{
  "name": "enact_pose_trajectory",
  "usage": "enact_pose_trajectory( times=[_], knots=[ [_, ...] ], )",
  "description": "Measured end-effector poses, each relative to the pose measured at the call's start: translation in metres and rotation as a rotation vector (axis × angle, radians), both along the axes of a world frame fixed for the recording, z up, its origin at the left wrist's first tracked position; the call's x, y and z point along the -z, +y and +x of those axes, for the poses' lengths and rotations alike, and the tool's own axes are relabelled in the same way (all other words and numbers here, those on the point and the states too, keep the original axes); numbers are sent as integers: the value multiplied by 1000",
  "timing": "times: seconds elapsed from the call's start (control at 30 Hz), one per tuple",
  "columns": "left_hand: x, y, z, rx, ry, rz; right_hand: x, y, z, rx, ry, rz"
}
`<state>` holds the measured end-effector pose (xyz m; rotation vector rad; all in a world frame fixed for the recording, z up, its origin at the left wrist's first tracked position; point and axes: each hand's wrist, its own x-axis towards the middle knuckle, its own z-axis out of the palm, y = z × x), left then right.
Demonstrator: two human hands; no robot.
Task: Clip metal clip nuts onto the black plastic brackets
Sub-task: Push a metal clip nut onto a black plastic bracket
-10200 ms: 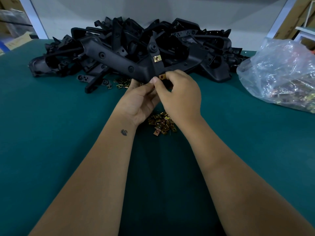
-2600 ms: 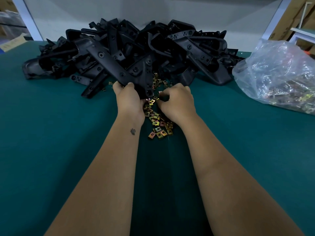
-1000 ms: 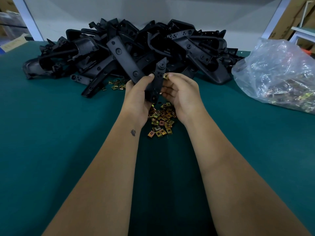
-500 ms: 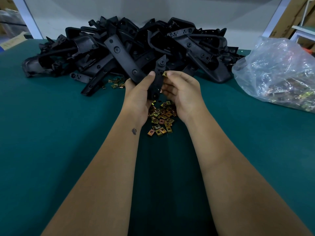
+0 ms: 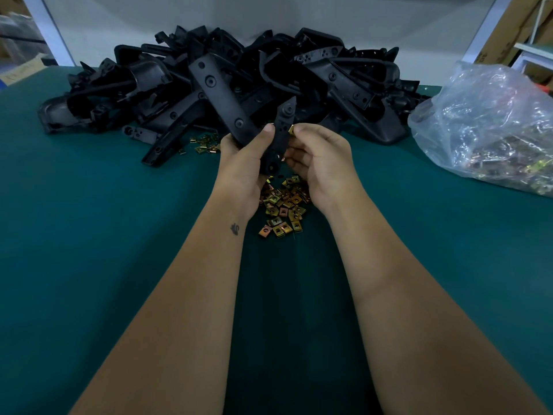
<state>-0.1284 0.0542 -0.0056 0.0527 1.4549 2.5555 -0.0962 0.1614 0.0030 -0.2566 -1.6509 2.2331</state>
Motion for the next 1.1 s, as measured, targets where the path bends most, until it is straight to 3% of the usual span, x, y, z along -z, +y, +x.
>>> enact_pose_trajectory(
  times=[0.57, 0.97, 1.1],
  knots=[
    [6, -14, -4, 54, 260, -192, -3, 6, 7, -126, 0, 51],
    [4, -12, 0, 119, 253, -168, -6, 2, 8, -156, 28, 13],
    [1, -10, 0, 100, 173, -43, -9, -7, 5, -113, 35, 49]
  ],
)
